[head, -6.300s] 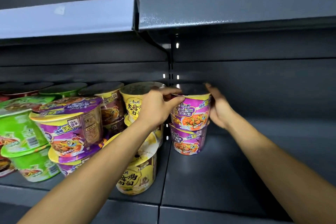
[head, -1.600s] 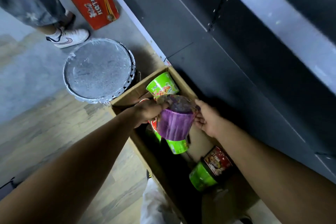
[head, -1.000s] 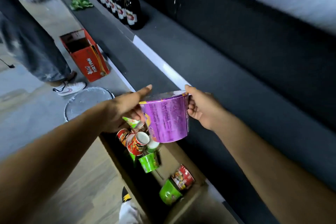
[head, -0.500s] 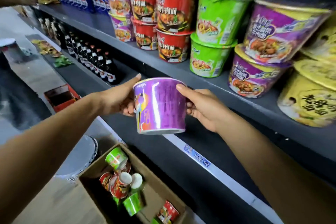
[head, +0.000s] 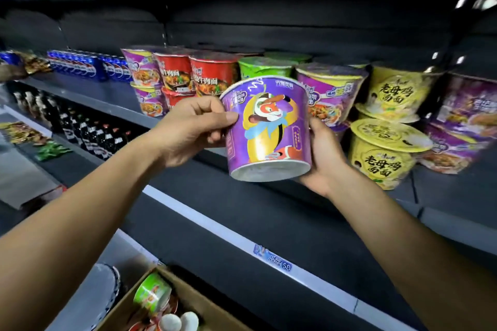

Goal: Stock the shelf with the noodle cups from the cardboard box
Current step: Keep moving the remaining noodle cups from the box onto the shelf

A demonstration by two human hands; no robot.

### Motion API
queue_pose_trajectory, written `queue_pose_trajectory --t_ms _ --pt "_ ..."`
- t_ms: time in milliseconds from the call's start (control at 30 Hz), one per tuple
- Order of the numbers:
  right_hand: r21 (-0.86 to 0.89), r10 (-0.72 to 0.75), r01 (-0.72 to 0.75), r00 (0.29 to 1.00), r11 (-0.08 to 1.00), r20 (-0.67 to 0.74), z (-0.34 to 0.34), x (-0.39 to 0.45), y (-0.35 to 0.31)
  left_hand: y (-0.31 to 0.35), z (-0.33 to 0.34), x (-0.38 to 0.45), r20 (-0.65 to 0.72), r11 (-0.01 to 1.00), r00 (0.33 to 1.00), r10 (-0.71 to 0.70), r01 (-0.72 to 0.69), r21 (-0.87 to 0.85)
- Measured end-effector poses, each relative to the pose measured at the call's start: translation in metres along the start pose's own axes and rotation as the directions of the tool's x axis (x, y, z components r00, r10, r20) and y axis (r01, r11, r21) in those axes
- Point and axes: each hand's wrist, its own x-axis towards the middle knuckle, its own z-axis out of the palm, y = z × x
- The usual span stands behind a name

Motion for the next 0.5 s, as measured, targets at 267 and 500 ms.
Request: queue_pose_trajectory --t_ms 267,500 --pt "-0.014 -0.074 0.073 0.992 0.997 -0.106 -0.021 -0.015 -0.037 0.016 0.048 0.019 -0.074 0.978 0.981 0.179 -0.169 0.119" --pt "-0.002 -0.100 0.100 0.992 0.995 -0.080 -0.040 -0.037 -0.067 0.015 0.076 0.034 0.022 0.975 0.975 0.220 -0.219 -0.043"
